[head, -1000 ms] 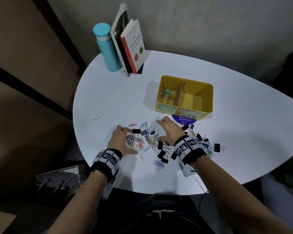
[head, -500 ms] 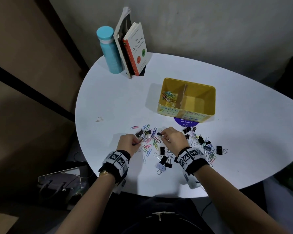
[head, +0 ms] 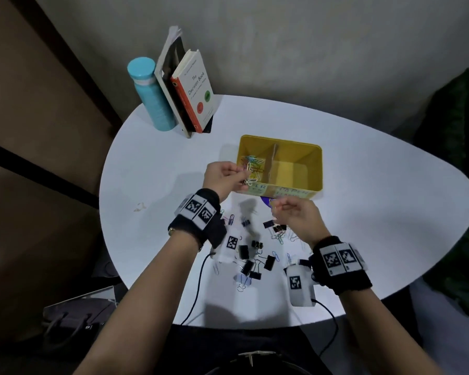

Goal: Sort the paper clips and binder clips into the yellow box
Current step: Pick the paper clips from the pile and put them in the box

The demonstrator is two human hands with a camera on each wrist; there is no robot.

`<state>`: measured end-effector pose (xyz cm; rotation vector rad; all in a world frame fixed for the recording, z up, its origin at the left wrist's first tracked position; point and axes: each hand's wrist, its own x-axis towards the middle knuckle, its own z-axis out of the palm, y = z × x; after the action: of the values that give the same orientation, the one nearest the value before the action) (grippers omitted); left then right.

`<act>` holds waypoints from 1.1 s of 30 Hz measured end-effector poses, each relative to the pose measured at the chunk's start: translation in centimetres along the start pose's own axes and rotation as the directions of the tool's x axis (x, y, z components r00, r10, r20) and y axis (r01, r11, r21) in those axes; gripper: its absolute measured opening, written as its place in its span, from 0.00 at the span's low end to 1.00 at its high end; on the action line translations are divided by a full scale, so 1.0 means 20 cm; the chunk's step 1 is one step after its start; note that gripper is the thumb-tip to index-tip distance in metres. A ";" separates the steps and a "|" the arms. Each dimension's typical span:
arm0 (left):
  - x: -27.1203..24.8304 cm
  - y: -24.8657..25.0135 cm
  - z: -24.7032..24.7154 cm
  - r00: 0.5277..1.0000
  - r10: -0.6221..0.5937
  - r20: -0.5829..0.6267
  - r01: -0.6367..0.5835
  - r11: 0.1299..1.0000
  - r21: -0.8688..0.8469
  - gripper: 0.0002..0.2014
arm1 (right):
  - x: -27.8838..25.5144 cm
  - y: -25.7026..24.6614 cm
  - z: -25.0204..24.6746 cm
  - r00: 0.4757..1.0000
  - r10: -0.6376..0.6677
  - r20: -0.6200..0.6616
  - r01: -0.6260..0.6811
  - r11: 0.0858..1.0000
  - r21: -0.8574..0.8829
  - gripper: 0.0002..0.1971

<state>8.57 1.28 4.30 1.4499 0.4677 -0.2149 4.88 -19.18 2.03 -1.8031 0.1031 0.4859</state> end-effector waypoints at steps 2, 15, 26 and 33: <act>0.09 0.01 0.05 0.998 -0.007 -0.059 0.006 1.000 -0.021 0.07 | 0.07 -0.09 -0.02 0.996 -0.002 -0.088 0.007 0.999 0.049 0.05; -0.10 -0.18 -0.31 0.978 0.196 0.077 -0.185 0.622 0.761 0.13 | 0.24 -0.17 0.16 0.938 -0.345 -0.038 0.268 0.790 -0.552 0.04; -0.27 -0.47 -0.37 0.999 0.012 0.043 -0.044 0.292 0.955 0.15 | 0.16 0.12 0.30 0.960 -0.092 0.266 0.280 0.386 -0.879 0.12; -0.24 -0.48 -0.46 0.990 0.121 -0.067 0.027 0.302 0.953 0.17 | 0.19 0.08 0.42 0.855 -0.120 0.504 0.514 0.329 -0.792 0.23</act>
<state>-1.46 8.54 -2.76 2.7216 0.3923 -0.3982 5.57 -11.11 -2.64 -2.6917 -1.0065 0.6276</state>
